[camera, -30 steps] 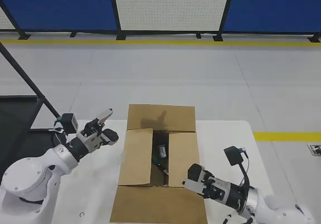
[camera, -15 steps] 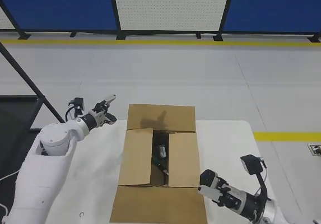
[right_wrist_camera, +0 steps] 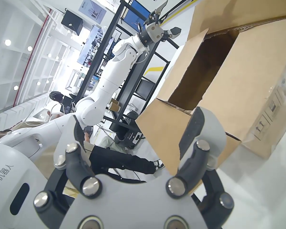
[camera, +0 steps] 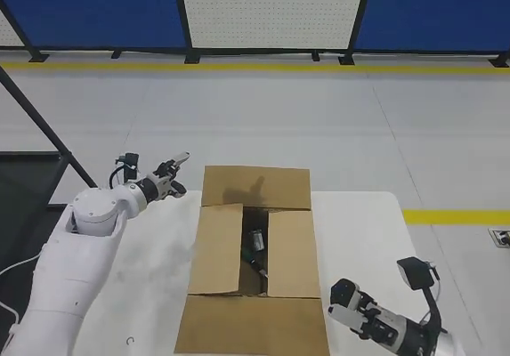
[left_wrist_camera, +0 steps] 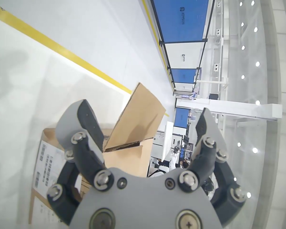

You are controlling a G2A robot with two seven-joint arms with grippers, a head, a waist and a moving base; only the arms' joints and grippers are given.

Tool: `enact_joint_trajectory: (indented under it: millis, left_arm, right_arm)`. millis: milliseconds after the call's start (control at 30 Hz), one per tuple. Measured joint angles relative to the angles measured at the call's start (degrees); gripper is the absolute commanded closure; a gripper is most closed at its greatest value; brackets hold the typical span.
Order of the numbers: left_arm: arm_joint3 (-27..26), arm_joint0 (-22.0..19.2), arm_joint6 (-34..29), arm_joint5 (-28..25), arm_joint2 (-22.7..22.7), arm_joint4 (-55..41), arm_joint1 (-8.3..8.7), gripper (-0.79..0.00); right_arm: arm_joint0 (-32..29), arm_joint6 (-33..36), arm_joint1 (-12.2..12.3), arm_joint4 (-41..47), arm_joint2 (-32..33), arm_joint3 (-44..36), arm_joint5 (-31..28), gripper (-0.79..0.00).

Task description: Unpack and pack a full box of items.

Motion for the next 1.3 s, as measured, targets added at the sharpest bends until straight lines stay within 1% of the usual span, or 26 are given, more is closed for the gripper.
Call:
enact_joint_trajectory:
  millis: [67,133,167,233,333,467,533,667,767,800,867,1000,1200,1300]
  left_arm:
    - [-0.19,0.33,-0.29,0.03,0.16,-0.13,-0.02,-0.785]
    - [-0.35,0.91,-2.65,-0.22,0.35,-1.00,-0.03,-0.785]
    - [0.20,0.79,-4.10,-0.84,0.35,-1.38,-0.04,-0.785]
    - [1.56,0.29,-4.18,-2.24,1.01,-1.01,-0.28,-0.785]
    - [5.32,-1.39,-4.62,-5.65,2.77,0.33,-0.94,-0.785]
    - [10.85,-3.98,-1.51,-10.98,6.09,3.23,-2.41,-0.785]
    - [12.80,-4.90,-0.29,-13.73,7.41,4.33,-3.10,-0.785]
    - [16.51,-6.21,1.86,-21.58,9.54,4.86,-4.71,-0.785]
    - [19.15,-6.97,2.02,-25.89,10.41,3.79,-5.84,-0.785]
    - [19.98,-7.28,1.96,-26.69,10.69,3.71,-6.14,-0.785]
    - [21.73,-7.98,2.02,-28.35,11.26,3.72,-6.80,-0.785]
    - [24.50,-8.97,1.84,-31.09,11.37,2.49,-7.67,-0.785]
    - [26.36,-9.68,-0.54,-36.49,10.55,0.94,-7.87,-0.785]
    - [26.46,-9.68,-1.44,-38.71,10.04,0.35,-7.76,-0.785]
  right_arm:
    - [-0.09,-0.49,0.02,0.79,-0.26,0.06,0.03,-0.785]
    - [-0.14,-0.69,0.14,1.80,-0.32,0.28,0.51,-0.785]
    - [-0.15,-0.56,0.26,2.26,-0.17,0.35,1.03,-0.785]
    - [-0.42,0.06,0.44,3.04,0.04,0.33,1.81,-0.785]
    - [-1.40,1.53,0.76,4.84,0.63,0.27,2.85,-0.785]
    - [-3.04,5.11,1.26,9.58,1.81,0.85,4.05,-0.785]
    - [-3.66,7.16,1.54,10.99,2.57,1.30,4.67,-0.785]
    - [-4.74,11.93,2.18,13.56,3.40,2.58,6.53,-0.785]
    - [-4.88,15.06,2.68,14.20,3.72,3.33,9.28,-0.785]
    - [-4.87,15.07,2.83,13.45,4.00,3.26,10.35,-0.785]
    - [-4.86,13.02,3.02,10.56,4.56,2.57,11.95,-0.785]
    - [-4.87,13.09,3.02,10.79,4.59,2.49,11.97,-0.785]
    - [-5.19,12.54,3.07,10.48,4.46,2.86,12.29,-0.785]
    - [-5.53,12.54,3.46,9.31,5.02,4.11,15.38,-0.785]
